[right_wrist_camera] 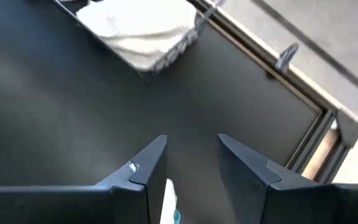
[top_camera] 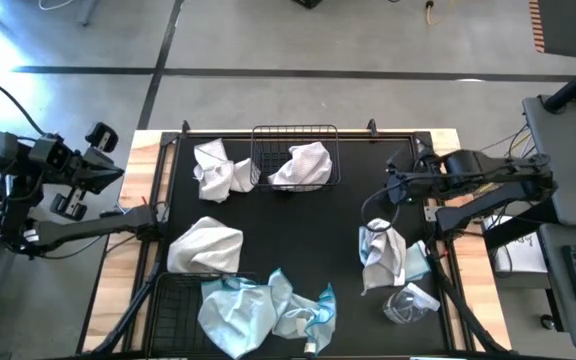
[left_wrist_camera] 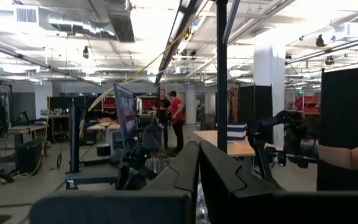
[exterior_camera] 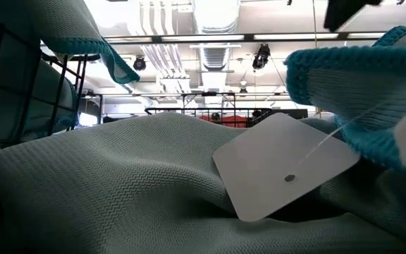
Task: Sort microfiber towel by color & place in baskets
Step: Put the bottom right white microfiber cloth into the top wire basket
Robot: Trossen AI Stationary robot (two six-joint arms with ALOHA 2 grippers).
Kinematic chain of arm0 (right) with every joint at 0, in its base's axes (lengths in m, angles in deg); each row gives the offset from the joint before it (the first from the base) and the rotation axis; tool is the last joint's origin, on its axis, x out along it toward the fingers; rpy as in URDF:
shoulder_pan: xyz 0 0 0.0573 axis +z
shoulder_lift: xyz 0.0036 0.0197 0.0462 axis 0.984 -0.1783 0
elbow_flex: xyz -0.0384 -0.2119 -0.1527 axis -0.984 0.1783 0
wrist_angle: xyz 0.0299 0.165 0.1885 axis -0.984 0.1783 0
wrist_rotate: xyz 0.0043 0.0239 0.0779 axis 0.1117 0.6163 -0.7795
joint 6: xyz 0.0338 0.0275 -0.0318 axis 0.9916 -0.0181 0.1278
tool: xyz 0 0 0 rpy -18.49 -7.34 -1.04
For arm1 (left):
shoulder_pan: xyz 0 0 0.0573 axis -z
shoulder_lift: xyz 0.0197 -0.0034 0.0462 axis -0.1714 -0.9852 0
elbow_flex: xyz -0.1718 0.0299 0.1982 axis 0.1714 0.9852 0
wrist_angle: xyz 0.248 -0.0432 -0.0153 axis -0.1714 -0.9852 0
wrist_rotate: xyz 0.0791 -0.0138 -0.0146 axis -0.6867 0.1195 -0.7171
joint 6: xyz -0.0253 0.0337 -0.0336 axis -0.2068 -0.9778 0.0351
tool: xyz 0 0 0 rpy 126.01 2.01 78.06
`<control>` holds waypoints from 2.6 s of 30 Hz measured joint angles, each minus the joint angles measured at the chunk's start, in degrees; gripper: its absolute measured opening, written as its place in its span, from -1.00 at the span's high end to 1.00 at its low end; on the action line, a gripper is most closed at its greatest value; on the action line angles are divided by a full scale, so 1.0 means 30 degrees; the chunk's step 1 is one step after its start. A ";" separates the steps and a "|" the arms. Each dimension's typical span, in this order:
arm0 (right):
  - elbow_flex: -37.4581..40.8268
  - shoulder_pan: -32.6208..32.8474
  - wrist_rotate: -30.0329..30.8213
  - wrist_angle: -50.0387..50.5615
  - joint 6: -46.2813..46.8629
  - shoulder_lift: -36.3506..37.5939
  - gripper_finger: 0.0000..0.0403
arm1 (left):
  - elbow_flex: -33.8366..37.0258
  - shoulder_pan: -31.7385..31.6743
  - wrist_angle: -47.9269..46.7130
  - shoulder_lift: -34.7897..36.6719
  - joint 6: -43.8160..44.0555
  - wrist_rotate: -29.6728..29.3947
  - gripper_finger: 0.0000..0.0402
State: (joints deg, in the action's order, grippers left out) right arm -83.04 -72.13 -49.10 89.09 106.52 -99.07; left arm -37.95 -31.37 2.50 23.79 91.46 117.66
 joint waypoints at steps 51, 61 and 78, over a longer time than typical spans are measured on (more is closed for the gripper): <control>1.1497 0.0007 -1.1870 -0.6961 0.5684 0.1186 0.16 | 0.0007 0.0003 -0.1033 0.0000 0.0329 0.0000 1.00; 1.1627 0.0007 -1.1864 -0.6984 0.5174 -0.0372 0.16 | 0.0007 0.0006 -0.1036 0.0000 0.0322 0.0000 1.00; 1.1627 0.0007 -1.1867 -0.7115 0.4467 -0.1877 0.55 | 0.0007 0.0002 -0.1036 0.0000 0.0317 0.0005 1.00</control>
State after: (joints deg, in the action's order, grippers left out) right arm -48.16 -72.11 -84.70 67.75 119.92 -104.70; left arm -37.93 -31.36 -0.61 23.79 92.41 117.68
